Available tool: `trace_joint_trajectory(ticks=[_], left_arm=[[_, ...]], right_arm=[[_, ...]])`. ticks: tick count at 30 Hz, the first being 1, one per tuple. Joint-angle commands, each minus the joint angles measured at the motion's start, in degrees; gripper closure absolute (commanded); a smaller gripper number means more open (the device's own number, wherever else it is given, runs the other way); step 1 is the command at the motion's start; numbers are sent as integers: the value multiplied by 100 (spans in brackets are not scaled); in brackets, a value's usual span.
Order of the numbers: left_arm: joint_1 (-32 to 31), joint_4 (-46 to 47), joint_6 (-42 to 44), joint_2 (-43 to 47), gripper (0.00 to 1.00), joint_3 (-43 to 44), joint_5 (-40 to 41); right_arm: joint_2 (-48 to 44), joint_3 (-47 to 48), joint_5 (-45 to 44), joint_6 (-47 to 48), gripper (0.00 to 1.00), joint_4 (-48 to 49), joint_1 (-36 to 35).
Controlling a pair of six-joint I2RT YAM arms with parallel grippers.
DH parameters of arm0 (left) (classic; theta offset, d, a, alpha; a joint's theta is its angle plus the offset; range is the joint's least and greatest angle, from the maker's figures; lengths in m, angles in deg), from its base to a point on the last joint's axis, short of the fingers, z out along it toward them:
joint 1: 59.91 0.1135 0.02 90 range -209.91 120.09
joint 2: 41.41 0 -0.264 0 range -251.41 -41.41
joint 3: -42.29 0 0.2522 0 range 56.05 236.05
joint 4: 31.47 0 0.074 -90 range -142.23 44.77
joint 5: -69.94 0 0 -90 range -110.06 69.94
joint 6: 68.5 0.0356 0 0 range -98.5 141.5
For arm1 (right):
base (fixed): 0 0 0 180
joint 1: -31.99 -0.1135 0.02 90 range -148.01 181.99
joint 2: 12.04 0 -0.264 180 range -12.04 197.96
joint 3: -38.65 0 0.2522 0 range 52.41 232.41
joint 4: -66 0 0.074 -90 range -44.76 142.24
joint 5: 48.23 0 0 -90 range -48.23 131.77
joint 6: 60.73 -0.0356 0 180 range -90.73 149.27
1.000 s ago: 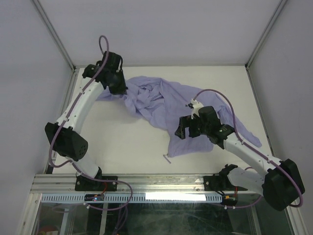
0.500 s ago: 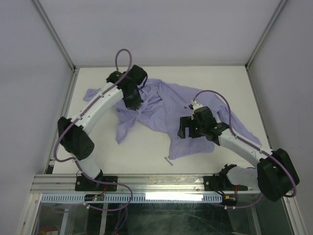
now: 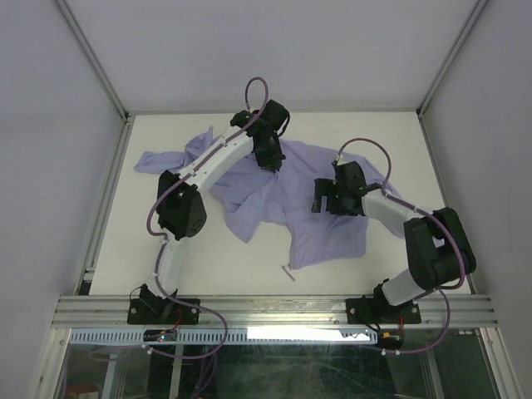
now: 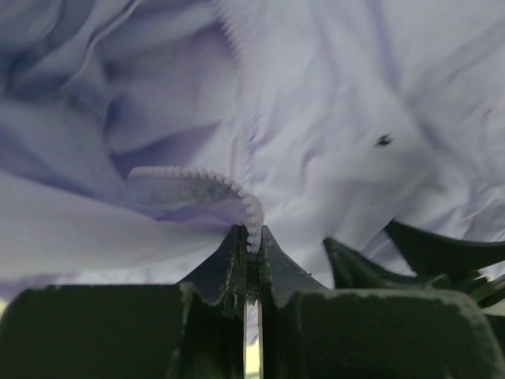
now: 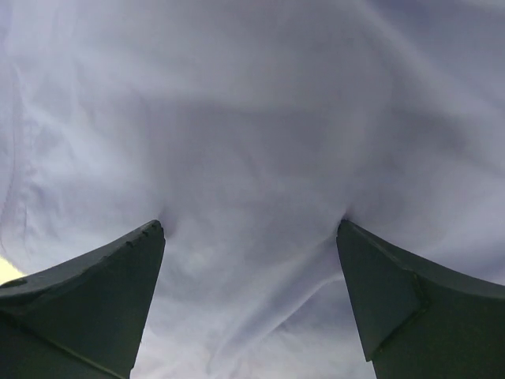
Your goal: Zip up the jacket
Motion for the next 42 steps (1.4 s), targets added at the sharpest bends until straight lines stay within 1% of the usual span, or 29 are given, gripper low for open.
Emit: trace_joint_trajectory(ticks=[1, 3, 4, 7, 9, 12, 16, 19, 22, 24, 27, 32, 34, 37, 42], left_arm=[[228, 334, 389, -872, 100, 1394, -481], [398, 372, 432, -1198, 100, 1768, -609], [505, 398, 440, -1264, 96, 1849, -694], [615, 546, 643, -1088, 75, 1692, -696], [616, 672, 854, -663, 63, 1336, -545], [617, 893, 1074, 99, 49, 477, -368], [607, 1135, 1261, 1144, 40, -779, -453], [579, 1329, 1290, 1958, 38, -1879, -490], [554, 1691, 1342, 2651, 39, -3123, -738], [519, 1896, 1355, 2947, 41, -3757, -921], [392, 2102, 1387, 3055, 45, -4432, -1047], [317, 2390, 1445, 2797, 51, -5019, -1063], [304, 2438, 1462, 2618, 54, -5148, -1017], [295, 2438, 1373, 2379, 60, -5361, -1070], [252, 2589, 1266, 2236, 62, -5700, -1277]], right_arm=[[472, 538, 63, 191, 6, 283, 331], [610, 740, 80, 246, 6, 234, 430], [610, 834, 74, 274, 6, 187, 448], [324, 1026, 97, 387, 6, 15, 443], [33, 1018, 205, 438, 6, -116, 418], [-539, 906, 285, 421, 7, -392, 262], [-1238, 594, 348, 249, 8, -753, -180], [-1690, 350, 322, 64, 12, -1075, -573], [-2072, 62, 291, -271, 17, -1314, -936], [-2210, -56, 333, -477, 22, -1448, -1155], [-2254, -205, 309, -735, 29, -1528, -1558], [-1799, -246, 70, -1078, 40, -1484, -2069], [-1544, -168, -33, -1184, 41, -1420, -2369], [-1123, -49, -90, -1340, 44, -1419, -2565], [-615, 47, -215, -1534, 51, -1390, -2756]])
